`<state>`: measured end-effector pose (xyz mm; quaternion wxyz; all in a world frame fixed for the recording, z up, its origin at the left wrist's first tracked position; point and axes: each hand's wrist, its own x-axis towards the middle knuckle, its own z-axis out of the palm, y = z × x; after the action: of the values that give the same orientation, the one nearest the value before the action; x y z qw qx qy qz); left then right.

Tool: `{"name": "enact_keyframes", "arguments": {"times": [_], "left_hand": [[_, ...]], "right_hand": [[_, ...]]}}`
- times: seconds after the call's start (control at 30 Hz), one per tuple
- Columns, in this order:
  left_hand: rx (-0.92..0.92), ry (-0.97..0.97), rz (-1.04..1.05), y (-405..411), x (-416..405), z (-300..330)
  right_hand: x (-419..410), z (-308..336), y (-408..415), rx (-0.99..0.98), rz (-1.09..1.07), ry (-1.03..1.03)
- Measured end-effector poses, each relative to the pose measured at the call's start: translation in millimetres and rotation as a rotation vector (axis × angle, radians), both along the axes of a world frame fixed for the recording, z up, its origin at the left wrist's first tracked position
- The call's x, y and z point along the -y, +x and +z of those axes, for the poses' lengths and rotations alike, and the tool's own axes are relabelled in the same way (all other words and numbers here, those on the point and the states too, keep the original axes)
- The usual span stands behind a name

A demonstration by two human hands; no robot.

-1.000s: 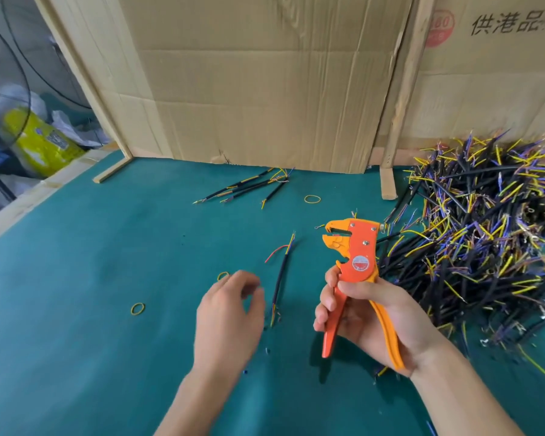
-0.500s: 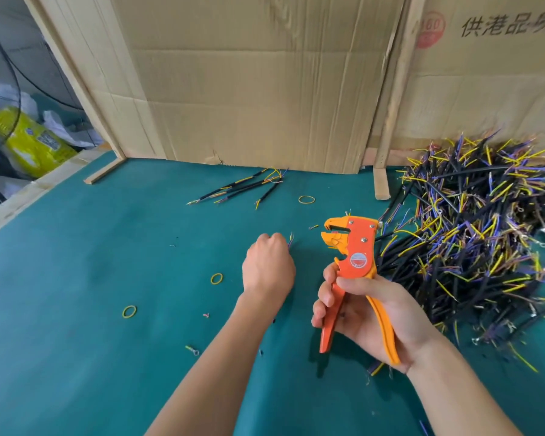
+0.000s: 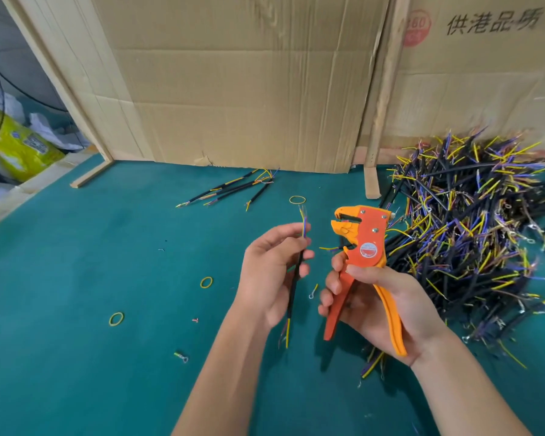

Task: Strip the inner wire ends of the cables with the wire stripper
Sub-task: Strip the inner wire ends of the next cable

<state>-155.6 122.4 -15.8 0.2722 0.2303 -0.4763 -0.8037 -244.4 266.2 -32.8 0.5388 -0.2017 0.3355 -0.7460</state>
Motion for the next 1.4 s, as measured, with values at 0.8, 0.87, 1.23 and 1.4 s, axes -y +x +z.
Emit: {"name": "enact_keyframes", "arguments": {"times": [0.8,0.87,1.23,1.4], "left_hand": [[-0.031,0.034,0.107,-12.6,-11.7,-40.9],[-0.04,0.028,0.127,-14.7,-9.6,-43.9],[-0.045,-0.147,0.117,-18.6,-8.1,-57.0],[0.02,-0.269,0.17,-19.5,-10.7,-57.6]], "right_hand": [[1.1,0.8,-2.9,-0.071,-0.006,0.08],[2.7,0.2,-2.5,-0.089,-0.006,0.095],[10.7,-5.2,-0.6,-0.196,0.039,0.247],[7.7,-4.1,-1.5,-0.202,0.052,0.266]]}}
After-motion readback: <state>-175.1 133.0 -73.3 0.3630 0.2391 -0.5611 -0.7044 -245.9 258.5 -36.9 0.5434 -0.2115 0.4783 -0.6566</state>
